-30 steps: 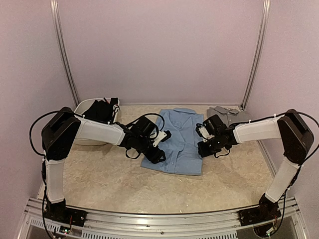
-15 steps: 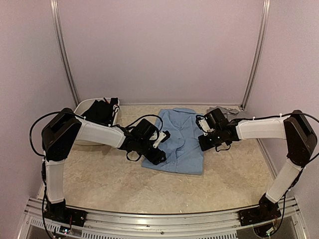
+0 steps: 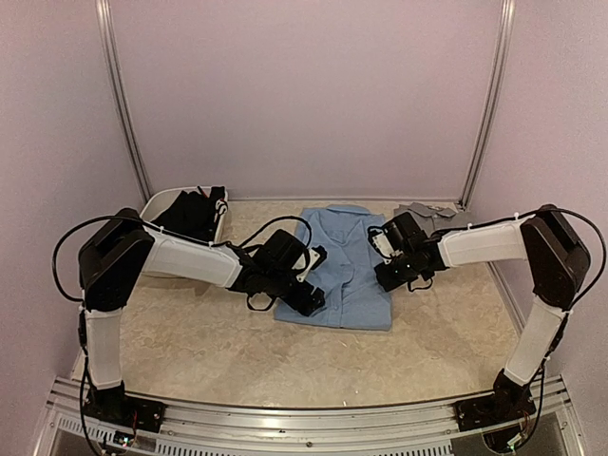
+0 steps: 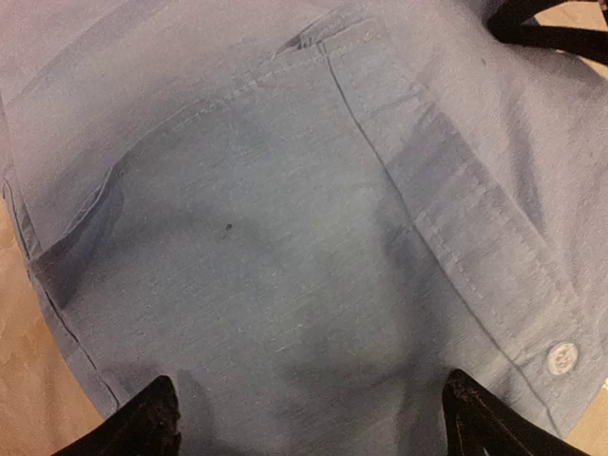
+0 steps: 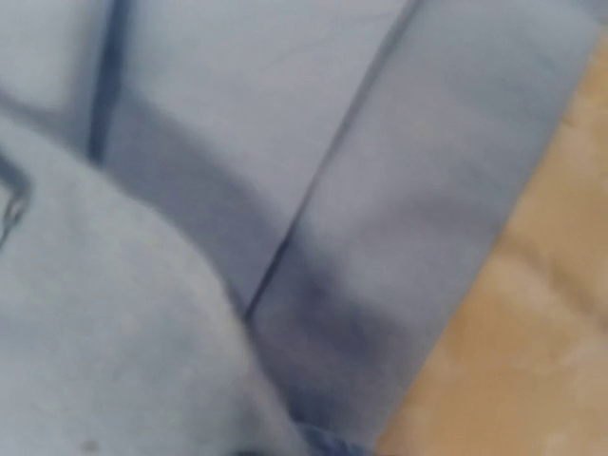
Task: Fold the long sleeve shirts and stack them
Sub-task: Smooth out the 2/3-rectangle-folded shirt at the center of the board.
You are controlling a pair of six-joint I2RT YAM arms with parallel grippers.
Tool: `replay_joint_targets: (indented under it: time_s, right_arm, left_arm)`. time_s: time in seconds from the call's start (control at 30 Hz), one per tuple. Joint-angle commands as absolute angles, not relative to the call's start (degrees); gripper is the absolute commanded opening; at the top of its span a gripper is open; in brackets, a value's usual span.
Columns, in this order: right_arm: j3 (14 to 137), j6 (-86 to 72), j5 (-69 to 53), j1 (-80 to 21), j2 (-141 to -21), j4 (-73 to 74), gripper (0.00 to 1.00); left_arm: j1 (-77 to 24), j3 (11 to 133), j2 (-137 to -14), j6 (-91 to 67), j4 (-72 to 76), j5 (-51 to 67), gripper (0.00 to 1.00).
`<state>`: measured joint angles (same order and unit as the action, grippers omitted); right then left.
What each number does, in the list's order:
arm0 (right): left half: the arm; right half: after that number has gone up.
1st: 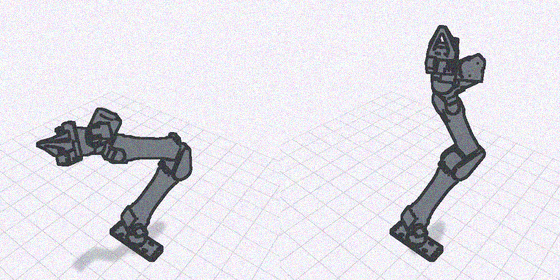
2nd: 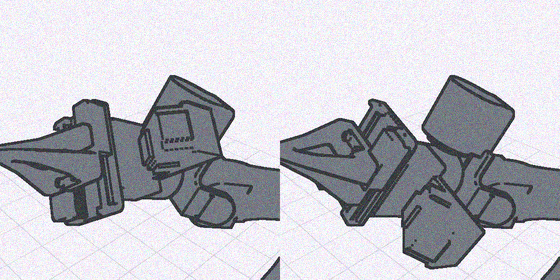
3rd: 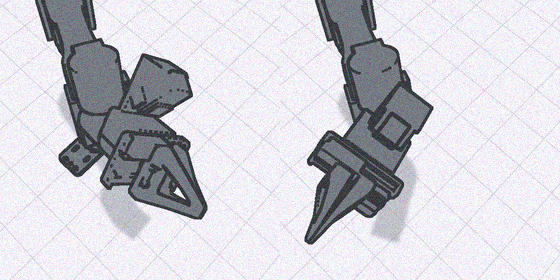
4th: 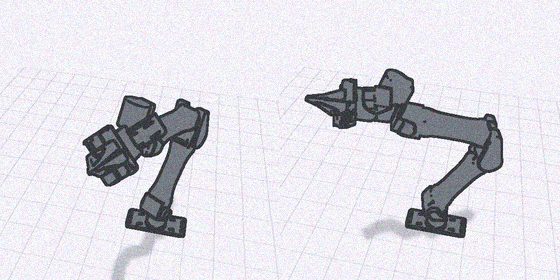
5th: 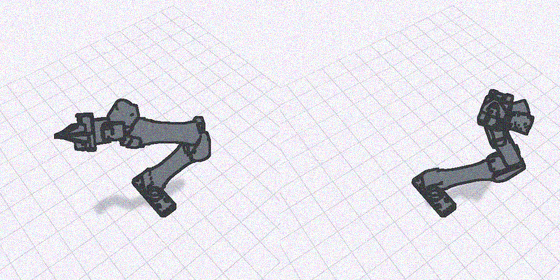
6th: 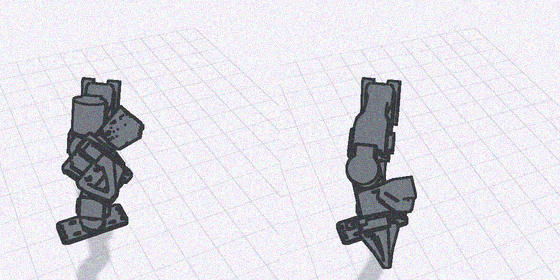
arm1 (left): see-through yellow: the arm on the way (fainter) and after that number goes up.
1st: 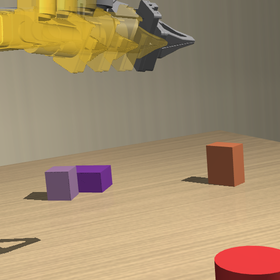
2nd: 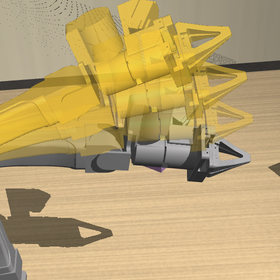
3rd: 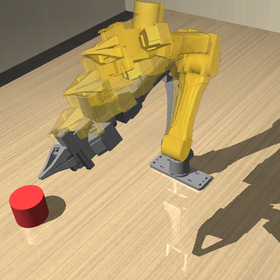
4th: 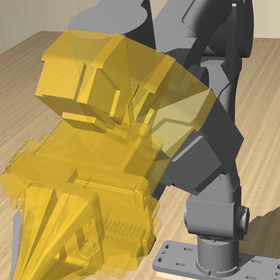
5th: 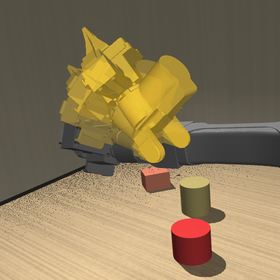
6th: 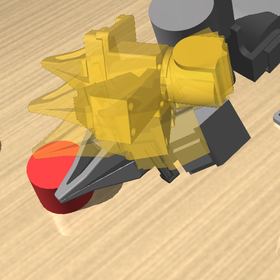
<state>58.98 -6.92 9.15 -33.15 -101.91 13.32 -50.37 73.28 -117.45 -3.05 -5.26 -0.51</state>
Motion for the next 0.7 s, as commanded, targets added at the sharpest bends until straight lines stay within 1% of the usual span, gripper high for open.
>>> replay_joint_targets:
  time_s: [0.0,0.07,0.1,0.17,0.2,0.3,0.43,0.67]
  right_arm:
    - [58.76,-6.4,10.4,-32.48,-98.51,12.9,0.46]
    - [58.11,-5.79,10.45,-32.56,-95.59,13.34,0.62]
    - [57.71,-5.35,9.96,-32.67,-93.81,13.62,0.67]
    - [56.6,-3.78,7.37,-33.09,-89.84,14.05,0.74]
    - [55.89,-3.02,5.8,-33.77,-88.09,14.1,0.76]
    - [53.32,0.21,3.88,-37.85,-83.83,14.24,0.78]
    - [50.84,3.42,5.91,-45.03,-81.86,14.84,0.8]
    - [52.07,5.68,8.48,-53.94,-87.13,16.21,0.8]
  left_arm:
    - [-50.7,73.3,-113.04,-5.32,-1.1,-4.83,0.98]
    - [-50.71,72.84,-111.29,-5.44,-0.46,-6.5,0.99]
    - [-50.59,72.48,-110.36,-5.37,-0.4,-6.83,0.99]
    - [-50.39,71.18,-108.24,-5.36,-0.42,-6.53,0.99]
    - [-50.24,70.62,-107.37,-5.36,-0.44,-5.88,0.99]
    - [-49.0,66.69,-103.86,-6.06,-1.18,-2.59,0.99]
    - [-46.08,61.45,-99.21,-8.05,-1.6,3.81,0.99]
    - [-45.0,54.16,-91.13,-7.69,-1.37,1.17,0.99]
